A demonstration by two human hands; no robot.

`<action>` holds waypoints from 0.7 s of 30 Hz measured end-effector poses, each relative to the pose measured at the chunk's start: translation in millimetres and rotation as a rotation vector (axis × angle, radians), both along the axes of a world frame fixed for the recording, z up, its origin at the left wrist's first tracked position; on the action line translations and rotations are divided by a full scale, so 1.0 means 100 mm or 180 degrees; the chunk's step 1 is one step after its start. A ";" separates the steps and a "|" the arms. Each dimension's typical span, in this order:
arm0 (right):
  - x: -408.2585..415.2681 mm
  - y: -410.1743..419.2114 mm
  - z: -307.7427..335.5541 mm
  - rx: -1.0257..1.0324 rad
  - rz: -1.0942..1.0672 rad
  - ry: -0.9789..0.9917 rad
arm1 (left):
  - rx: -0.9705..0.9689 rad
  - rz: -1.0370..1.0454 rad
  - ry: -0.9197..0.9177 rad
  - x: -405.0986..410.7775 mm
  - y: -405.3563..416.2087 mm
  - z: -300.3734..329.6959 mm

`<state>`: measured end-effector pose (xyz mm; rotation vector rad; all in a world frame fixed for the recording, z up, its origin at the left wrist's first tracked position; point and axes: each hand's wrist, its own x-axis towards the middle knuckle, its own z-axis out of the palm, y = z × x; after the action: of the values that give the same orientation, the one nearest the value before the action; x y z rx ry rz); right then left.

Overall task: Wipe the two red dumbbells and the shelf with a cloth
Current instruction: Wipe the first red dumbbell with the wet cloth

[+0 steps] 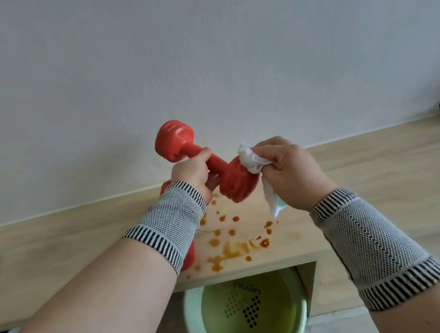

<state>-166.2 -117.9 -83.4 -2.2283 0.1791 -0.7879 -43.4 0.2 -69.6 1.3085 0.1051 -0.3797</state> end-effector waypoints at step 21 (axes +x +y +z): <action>0.29 0.28 -0.29 -0.0113 -0.0304 -0.0473 | -0.0403 0.0492 -0.0839 0.07 0.31 -0.27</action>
<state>-137.6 -90.3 -112.7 -2.1967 0.2019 -1.0120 -36.6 31.6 -97.0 1.2053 -0.0392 -0.0791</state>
